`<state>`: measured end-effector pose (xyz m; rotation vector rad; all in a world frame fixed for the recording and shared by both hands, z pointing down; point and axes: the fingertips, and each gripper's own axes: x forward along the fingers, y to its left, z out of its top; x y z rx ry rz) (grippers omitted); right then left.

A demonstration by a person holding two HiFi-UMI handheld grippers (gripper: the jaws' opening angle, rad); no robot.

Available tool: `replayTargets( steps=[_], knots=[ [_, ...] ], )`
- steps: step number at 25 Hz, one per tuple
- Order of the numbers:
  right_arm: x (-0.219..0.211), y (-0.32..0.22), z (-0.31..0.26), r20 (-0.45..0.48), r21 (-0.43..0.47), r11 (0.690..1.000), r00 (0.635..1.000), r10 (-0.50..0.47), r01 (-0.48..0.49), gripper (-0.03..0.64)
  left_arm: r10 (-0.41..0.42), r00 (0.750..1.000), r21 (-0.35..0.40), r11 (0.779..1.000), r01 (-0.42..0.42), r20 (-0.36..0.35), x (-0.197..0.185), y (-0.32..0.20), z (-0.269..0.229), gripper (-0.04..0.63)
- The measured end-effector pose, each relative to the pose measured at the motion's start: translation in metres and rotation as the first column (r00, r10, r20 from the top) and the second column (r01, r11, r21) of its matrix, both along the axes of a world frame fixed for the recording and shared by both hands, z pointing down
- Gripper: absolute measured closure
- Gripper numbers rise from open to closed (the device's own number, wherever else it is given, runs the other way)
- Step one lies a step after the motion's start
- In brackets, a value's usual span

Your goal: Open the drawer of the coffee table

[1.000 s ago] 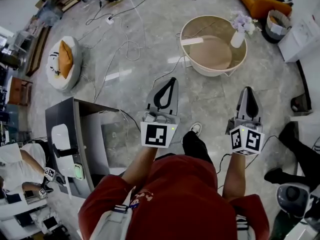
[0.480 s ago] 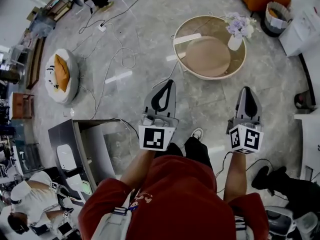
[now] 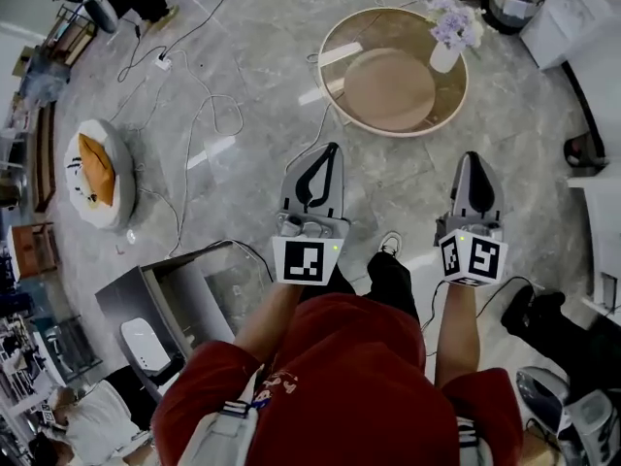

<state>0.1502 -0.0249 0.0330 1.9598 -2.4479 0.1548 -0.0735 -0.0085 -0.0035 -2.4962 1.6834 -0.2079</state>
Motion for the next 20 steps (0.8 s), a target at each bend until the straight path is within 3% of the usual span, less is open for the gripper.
replayTargets(
  steps=[3,10,14,20],
  knots=[
    [-0.013,0.000,0.004,0.017,-0.003,0.999,0.999,0.032,-0.032,0.589,0.050,0.999,0.079,0.996,-0.051,0.020,-0.010,-0.009,-0.005,0.583],
    [-0.045,-0.013,0.071,-0.013,-0.017,0.997,0.997,0.071,-0.072,0.589,0.086,0.996,0.135,0.988,-0.081,-0.031,-0.037,-0.032,0.051,0.583],
    [-0.062,-0.020,0.158,-0.006,-0.046,0.997,0.998,0.065,-0.065,0.589,0.097,0.995,0.128,0.987,-0.095,-0.015,-0.041,-0.045,0.133,0.583],
    [-0.081,-0.015,0.318,-0.038,-0.102,0.995,0.999,0.005,-0.009,0.589,0.069,0.997,0.102,0.993,-0.064,-0.045,-0.048,-0.047,0.298,0.583]
  ],
)
